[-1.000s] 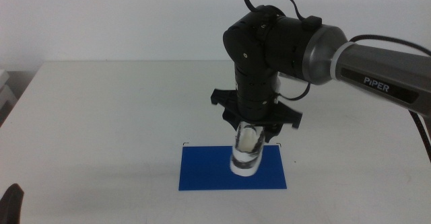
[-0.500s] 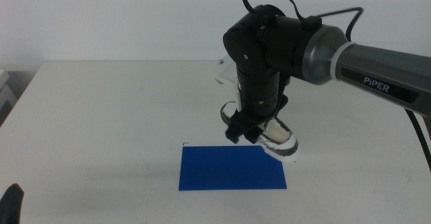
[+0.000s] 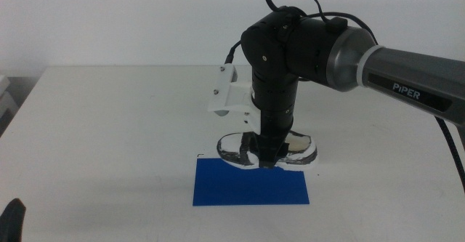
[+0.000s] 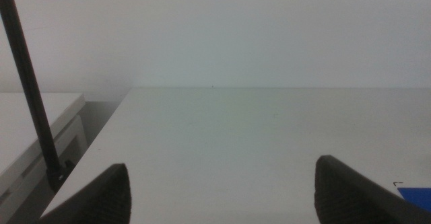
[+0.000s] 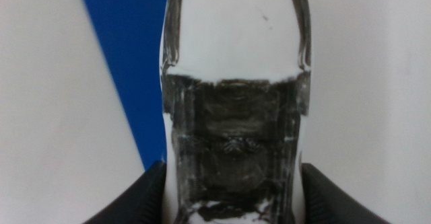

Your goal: Use one arm to grab the shoe from the table and place it on the mat.

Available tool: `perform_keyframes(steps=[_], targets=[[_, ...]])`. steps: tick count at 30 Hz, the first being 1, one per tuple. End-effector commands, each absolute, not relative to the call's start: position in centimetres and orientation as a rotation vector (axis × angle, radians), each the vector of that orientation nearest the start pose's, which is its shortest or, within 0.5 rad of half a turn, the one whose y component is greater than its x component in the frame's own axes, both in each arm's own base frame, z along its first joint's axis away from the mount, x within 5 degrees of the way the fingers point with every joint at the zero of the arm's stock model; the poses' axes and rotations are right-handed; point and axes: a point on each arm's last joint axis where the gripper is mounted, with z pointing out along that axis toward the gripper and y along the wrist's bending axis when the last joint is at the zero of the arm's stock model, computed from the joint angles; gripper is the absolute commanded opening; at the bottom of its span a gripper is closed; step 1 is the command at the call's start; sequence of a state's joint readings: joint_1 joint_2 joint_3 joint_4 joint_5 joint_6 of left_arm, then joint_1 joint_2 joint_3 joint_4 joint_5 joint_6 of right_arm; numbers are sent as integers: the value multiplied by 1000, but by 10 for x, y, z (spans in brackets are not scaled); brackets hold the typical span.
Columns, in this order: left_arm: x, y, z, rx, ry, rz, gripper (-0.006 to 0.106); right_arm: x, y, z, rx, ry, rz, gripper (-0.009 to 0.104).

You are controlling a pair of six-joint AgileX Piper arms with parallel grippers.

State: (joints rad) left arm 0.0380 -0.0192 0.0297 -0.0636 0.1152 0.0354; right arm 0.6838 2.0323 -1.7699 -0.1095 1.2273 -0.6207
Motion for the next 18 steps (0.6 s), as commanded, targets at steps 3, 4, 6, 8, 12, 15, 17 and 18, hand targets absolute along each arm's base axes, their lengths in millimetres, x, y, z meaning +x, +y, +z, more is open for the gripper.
perform_keyframes(steps=[3,4,6,8,12,15,17,18], targets=[[56,2,200,-64,1525,-17,94,333,264,282,-1794,2192,-80,-3],[56,2,200,-64,1525,-17,94,334,265,281,-1791,2190,-71,-3],[56,2,200,-64,1525,-17,94,335,268,275,-1793,2199,-56,-3],[56,2,200,-64,1525,-17,94,337,270,267,-1814,2207,-58,-3],[56,2,200,-64,1525,-17,94,341,274,253,-1830,2218,-52,-3],[56,2,200,-64,1525,-17,94,343,276,247,-1838,2217,-39,-3],[56,2,200,-64,1525,-17,94,343,277,243,-1865,2205,-23,-3],[56,2,200,-64,1525,-17,94,343,278,242,-1886,2193,-17,-3]])
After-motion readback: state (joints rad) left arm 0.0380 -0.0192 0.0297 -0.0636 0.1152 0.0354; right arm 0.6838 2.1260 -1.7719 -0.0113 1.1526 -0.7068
